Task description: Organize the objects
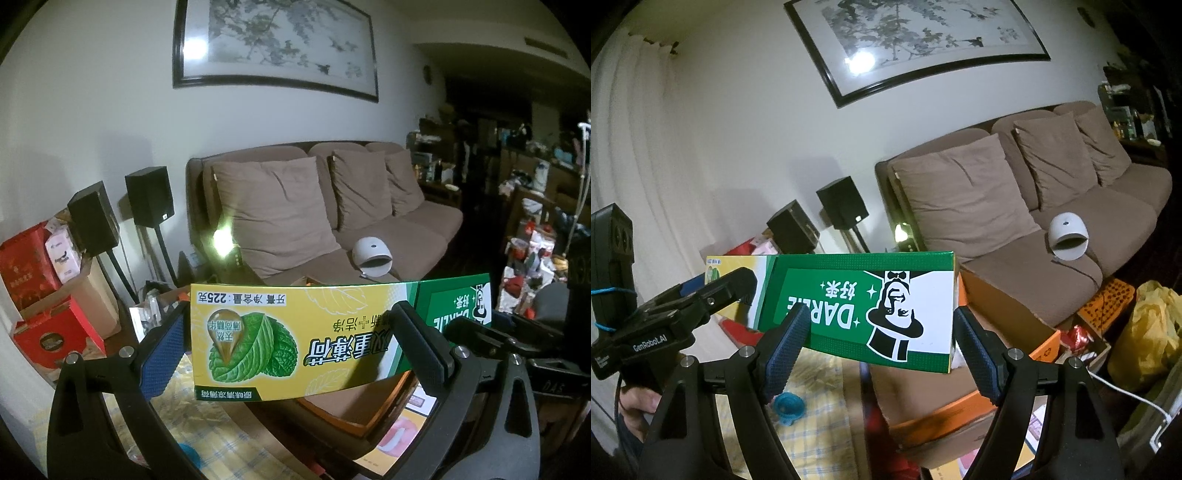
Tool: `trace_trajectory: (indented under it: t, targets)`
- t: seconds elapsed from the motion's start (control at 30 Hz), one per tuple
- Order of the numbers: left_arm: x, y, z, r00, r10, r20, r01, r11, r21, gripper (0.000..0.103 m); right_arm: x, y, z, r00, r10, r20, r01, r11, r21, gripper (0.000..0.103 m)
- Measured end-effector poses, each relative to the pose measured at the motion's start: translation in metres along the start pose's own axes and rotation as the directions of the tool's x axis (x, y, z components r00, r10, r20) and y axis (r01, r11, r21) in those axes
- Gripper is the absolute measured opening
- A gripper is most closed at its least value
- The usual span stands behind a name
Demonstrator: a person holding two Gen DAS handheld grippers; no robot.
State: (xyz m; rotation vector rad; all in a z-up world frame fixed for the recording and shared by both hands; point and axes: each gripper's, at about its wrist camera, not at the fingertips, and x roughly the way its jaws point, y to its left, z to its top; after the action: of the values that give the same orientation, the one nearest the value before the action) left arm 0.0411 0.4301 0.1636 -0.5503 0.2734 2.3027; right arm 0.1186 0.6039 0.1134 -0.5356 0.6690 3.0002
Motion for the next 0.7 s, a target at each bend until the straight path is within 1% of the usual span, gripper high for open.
trace_trajectory:
  t: [0.47, 0.7]
  targets:
    - [0.011, -0.006, 0.004, 1.0, -0.017, -0.009, 0.017, 1.0, 0.013, 0.103, 0.001, -0.012, 0.003, 1.0, -0.018, 0.005, 0.017, 1.0, 0.017, 0.081]
    - [0.02, -0.007, 0.004, 0.999, -0.026, -0.029, 0.027, 1.0, 0.01, 0.103, 0.005, -0.015, 0.004, 1.0, -0.029, -0.005, 0.029, 0.999, 0.018, 0.081]
